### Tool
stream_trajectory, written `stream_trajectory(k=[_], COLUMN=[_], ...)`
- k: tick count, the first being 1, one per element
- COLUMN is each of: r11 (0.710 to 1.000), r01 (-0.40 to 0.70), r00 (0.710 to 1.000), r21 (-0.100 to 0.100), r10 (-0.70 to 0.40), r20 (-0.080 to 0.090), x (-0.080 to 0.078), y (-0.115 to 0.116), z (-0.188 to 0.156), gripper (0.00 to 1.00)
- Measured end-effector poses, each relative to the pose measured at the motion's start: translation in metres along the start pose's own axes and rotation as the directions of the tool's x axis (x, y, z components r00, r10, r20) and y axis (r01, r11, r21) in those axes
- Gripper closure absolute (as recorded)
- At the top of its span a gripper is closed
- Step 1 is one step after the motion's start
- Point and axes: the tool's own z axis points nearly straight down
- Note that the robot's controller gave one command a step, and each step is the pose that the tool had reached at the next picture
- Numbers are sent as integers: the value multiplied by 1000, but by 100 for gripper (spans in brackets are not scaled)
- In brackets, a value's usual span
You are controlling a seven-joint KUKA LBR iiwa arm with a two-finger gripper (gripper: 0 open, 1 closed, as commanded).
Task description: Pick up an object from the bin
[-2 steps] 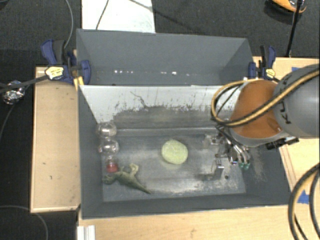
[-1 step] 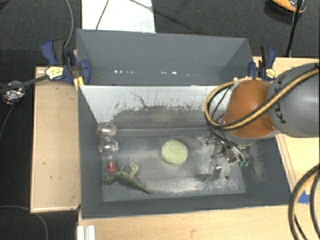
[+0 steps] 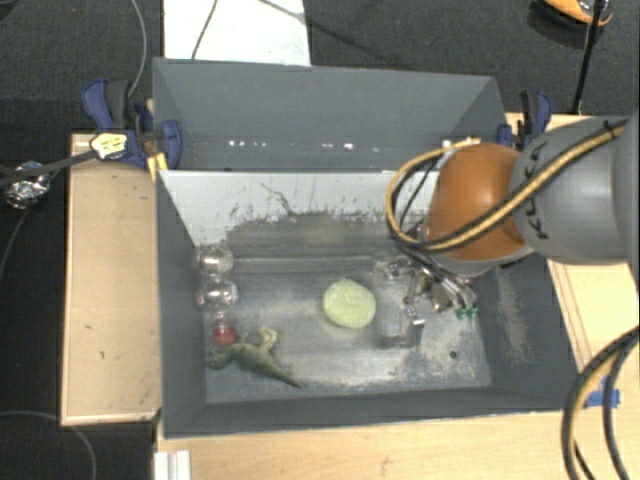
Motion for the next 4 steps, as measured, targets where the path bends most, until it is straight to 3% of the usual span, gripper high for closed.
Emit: stream_trajectory(k=[1,2,3,4], r11=[990,1000,1000,1000], r01=[-143,4,15,16], r00=[990,1000,1000,1000], r21=[-1,1,0,0], r10=[143,-4,-14,-16], r20=[4,4,6,6], x=[-15,-25,-25,-25], y=[18,39,70,70], z=[2,6,10,10], gripper=[0,0,100,100])
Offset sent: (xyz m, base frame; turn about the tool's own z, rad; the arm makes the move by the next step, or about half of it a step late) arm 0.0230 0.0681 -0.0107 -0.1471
